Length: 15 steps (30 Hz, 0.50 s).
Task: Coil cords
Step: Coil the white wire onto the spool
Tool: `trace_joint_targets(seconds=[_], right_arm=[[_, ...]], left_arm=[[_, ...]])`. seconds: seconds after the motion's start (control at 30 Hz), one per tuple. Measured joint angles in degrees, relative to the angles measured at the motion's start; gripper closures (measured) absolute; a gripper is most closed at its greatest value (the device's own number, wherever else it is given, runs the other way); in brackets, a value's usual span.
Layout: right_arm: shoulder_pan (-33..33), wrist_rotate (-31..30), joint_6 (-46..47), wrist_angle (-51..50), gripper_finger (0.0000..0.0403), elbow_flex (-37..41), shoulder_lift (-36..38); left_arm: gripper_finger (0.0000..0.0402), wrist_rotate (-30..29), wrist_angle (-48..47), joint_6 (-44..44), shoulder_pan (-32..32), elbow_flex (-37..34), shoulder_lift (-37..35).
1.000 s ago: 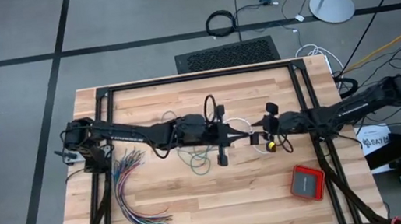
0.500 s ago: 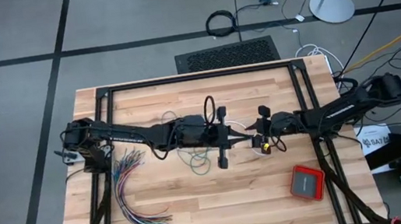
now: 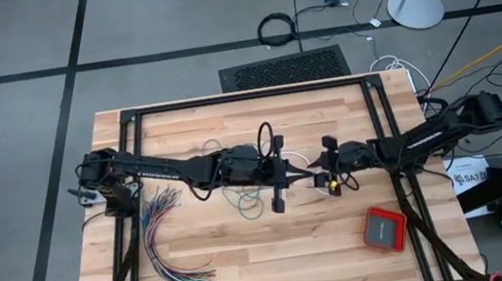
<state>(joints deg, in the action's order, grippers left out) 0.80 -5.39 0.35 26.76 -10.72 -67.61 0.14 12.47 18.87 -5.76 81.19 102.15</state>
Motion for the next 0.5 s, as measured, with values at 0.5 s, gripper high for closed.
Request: trace_joint_targets(seconds=[0.5], right_arm=[[0.0,1.06,0.4,4.58,0.0291,0.0,-0.09]], left_arm=[[0.0401,0.02,1.82,-0.27,0.0,0.0,0.0]])
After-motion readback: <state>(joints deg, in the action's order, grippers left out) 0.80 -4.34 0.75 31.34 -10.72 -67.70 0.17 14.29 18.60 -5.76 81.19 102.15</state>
